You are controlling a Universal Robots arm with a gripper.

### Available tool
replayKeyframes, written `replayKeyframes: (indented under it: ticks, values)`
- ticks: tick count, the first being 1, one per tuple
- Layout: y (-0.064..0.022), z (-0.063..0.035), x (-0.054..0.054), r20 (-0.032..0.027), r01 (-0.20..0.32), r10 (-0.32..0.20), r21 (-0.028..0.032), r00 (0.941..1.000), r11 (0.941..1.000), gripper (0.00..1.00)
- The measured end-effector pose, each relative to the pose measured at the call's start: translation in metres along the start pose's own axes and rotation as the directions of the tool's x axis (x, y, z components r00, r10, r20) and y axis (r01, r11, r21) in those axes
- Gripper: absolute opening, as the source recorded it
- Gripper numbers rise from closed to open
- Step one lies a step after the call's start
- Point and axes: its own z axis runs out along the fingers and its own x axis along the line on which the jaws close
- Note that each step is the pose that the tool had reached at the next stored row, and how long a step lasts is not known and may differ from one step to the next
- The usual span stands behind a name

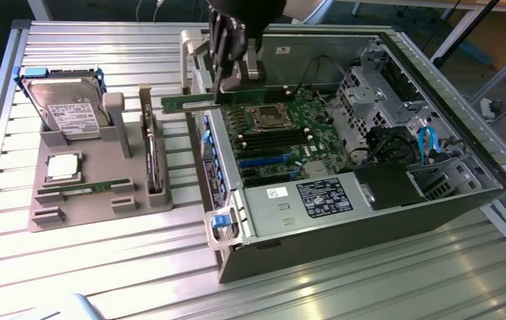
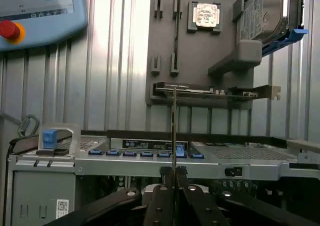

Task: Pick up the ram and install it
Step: 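Pick up the ram and move it above insertion slot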

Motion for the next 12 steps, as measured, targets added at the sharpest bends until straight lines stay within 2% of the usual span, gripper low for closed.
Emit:
replayKeyframes:
  ticks: [2,6,8,12]
  values:
    - [-0.0162,-0.0003,-0.004,0.0,0.0,0.0,0.0,1.0,1.0,0.13]
    - [-0.0318,-0.0006,-0.007,0.0,0.0,0.0,0.0,1.0,1.0,0.13]
    - [-0.0563,-0.0013,-0.01,-0.0001,0.0,0.0,-0.0001,1.0,1.0,0.13]
    - [-0.0755,-0.0021,-0.011,0.0,0.0,0.0,0.0,1.0,1.0,0.13]
